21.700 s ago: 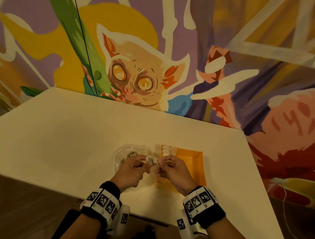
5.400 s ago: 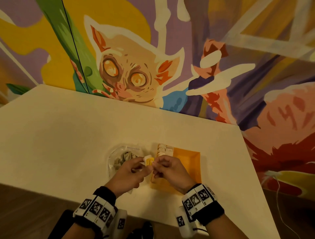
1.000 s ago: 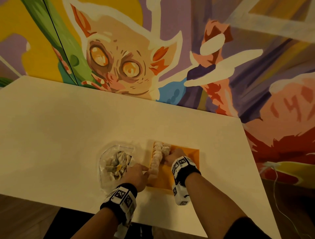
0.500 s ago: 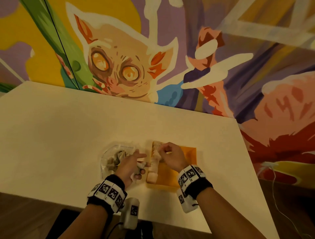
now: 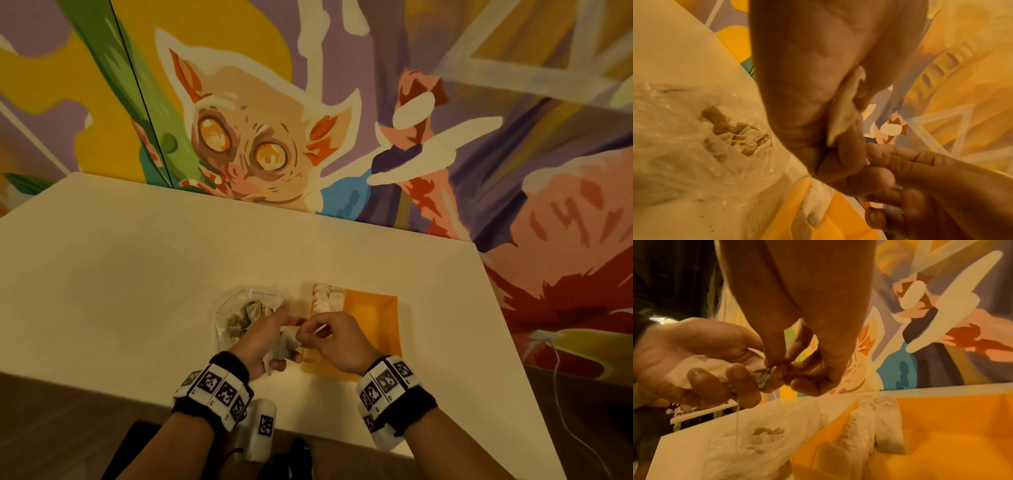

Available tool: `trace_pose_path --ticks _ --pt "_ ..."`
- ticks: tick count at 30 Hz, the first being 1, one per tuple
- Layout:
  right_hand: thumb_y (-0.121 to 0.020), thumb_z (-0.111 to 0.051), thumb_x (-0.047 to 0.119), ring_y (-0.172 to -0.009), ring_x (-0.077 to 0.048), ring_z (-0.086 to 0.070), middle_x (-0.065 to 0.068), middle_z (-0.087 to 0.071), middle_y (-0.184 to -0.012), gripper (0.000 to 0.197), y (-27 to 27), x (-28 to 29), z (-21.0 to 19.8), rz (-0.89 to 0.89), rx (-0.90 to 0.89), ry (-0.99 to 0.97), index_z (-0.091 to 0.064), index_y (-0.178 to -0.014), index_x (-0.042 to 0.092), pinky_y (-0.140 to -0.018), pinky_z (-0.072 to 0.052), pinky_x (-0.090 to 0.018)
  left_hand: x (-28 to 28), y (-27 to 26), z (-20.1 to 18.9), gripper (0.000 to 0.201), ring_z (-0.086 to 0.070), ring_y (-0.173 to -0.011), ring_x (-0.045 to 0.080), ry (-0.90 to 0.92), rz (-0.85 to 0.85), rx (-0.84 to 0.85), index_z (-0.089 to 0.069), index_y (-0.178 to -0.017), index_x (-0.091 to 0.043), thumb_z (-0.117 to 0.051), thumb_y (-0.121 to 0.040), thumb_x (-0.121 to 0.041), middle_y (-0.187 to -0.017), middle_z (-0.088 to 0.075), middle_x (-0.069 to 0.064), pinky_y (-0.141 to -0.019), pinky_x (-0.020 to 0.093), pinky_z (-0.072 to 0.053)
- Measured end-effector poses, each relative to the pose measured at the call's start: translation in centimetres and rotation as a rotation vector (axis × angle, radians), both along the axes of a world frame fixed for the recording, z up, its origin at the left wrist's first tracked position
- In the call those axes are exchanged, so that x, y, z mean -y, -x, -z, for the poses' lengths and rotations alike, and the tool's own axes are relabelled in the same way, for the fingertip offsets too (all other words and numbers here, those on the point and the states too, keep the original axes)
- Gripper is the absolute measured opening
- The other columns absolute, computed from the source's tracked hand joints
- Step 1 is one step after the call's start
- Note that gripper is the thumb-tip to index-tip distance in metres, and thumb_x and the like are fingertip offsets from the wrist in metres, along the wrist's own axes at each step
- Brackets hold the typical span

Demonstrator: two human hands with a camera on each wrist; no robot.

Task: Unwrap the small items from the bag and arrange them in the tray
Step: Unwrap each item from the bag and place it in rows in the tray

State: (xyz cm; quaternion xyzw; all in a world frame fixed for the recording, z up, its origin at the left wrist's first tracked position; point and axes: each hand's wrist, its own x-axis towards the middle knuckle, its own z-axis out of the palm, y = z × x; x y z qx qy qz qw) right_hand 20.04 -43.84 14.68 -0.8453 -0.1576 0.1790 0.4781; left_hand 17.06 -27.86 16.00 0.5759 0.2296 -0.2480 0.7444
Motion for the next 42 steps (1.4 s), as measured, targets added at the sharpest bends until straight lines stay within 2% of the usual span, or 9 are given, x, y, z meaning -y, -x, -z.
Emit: trace_pose_path --ticks 5,9,12,15,19,23,33,36,42 --pt "-0.091 -0.066 0.016 -0.061 -0.002 -0.064 0.0 -0.066 -0.083 0.011 0.6 0.1 0.2 0.072 -0.084 -0.115 -0.067 -0.08 0.02 -0.053 -0.046 -0.013 -0.2 0.5 0.0 0.041 -0.053 -0.057 0.024 0.031 0.082 0.035 -0.063 -0.115 -0.005 -0.043 -0.101 -0.038 -0.093 -0.069 0.023 -0.038 0.018 -0.024" --pt "-0.09 -0.067 0.022 -0.077 -0.016 -0.067 0.004 -0.067 -0.083 0.016 0.8 0.4 1.0 0.106 -0.02 -0.111 -0.067 -0.077 0.032 -0.064 -0.05 -0.025 -0.2 0.6 0.4 0.024 -0.051 -0.057 0.024 0.018 0.109 0.08 -0.066 -0.111 -0.005 -0.048 -0.098 -0.013 -0.1 -0.067 0.03 -0.038 0.017 -0.025" --pt "-0.087 -0.07 0.032 -0.081 -0.011 -0.066 0.005 -0.067 -0.089 0.001 1.3 0.3 0.9 0.085 -0.025 -0.14 -0.07 -0.087 0.031 -0.072 -0.055 -0.03 -0.1 0.6 0.5 0.025 -0.051 -0.055 0.023 0.014 0.088 0.1 -0.065 -0.111 -0.003 -0.044 -0.098 -0.005 -0.086 -0.067 0.022 -0.037 0.017 -0.024" --pt "-0.079 -0.078 0.029 -0.072 0.0 -0.063 0.003 -0.067 -0.092 0.023 1.7 0.2 0.8 0.054 -0.04 -0.136 -0.071 -0.099 0.022 -0.071 -0.054 -0.023 -0.2 0.4 0.5 0.026 -0.05 -0.053 0.023 0.021 0.074 0.103 -0.064 -0.114 -0.002 -0.043 -0.098 -0.006 -0.084 -0.063 0.02 -0.037 0.016 -0.024" --pt "-0.085 -0.074 0.024 -0.065 0.004 -0.06 0.006 -0.065 -0.085 0.013 1.6 0.3 0.2 0.072 0.003 -0.135 -0.073 -0.095 0.016 -0.06 -0.047 -0.013 0.0 0.6 -0.1 0.029 -0.051 -0.054 0.023 0.022 0.078 0.092 -0.065 -0.116 -0.005 -0.044 -0.1 -0.015 -0.087 -0.062 0.017 -0.037 0.016 -0.022" --pt "-0.088 -0.068 0.037 -0.075 -0.006 -0.064 0.003 -0.069 -0.085 0.012 1.2 0.5 0.3 0.127 -0.018 -0.151 -0.072 -0.088 0.026 -0.064 -0.047 -0.019 -0.3 0.8 -0.5 0.028 -0.046 -0.053 0.021 0.049 0.05 0.072 -0.067 -0.112 -0.006 -0.049 -0.097 -0.021 -0.083 -0.065 0.012 -0.038 0.016 -0.019" --pt "-0.094 -0.058 0.038 -0.065 -0.012 -0.063 -0.006 -0.066 -0.091 0.029 1.5 0.3 -0.5 0.193 -0.227 -0.276 -0.068 -0.101 0.011 -0.055 -0.052 -0.024 -0.6 0.8 0.0 0.012 -0.035 -0.046 0.008 -0.219 0.003 0.292 -0.074 -0.096 -0.011 -0.067 -0.091 -0.019 -0.073 -0.066 0.001 -0.04 0.018 -0.023" --pt "-0.084 -0.072 0.036 -0.071 -0.016 -0.067 -0.009 -0.064 -0.101 0.037 1.6 0.2 -0.4 0.228 -0.214 -0.351 -0.061 -0.114 0.019 -0.06 -0.056 -0.031 -0.5 0.6 -0.3 0.012 -0.043 -0.046 0.005 -0.357 0.017 0.38 -0.074 -0.094 -0.012 -0.07 -0.088 -0.021 -0.075 -0.068 -0.001 -0.039 0.017 -0.03" --pt "-0.087 -0.071 0.023 -0.071 -0.022 -0.068 -0.008 -0.069 -0.084 0.012 0.7 0.3 -0.2 0.292 -0.112 -0.366 -0.069 -0.093 0.013 -0.06 -0.056 -0.029 -0.8 0.5 -0.8 0.015 -0.062 -0.066 -0.008 -0.527 0.02 0.506 -0.072 -0.093 -0.022 -0.078 -0.08 -0.019 -0.085 -0.072 -0.005 -0.059 0.009 -0.043"
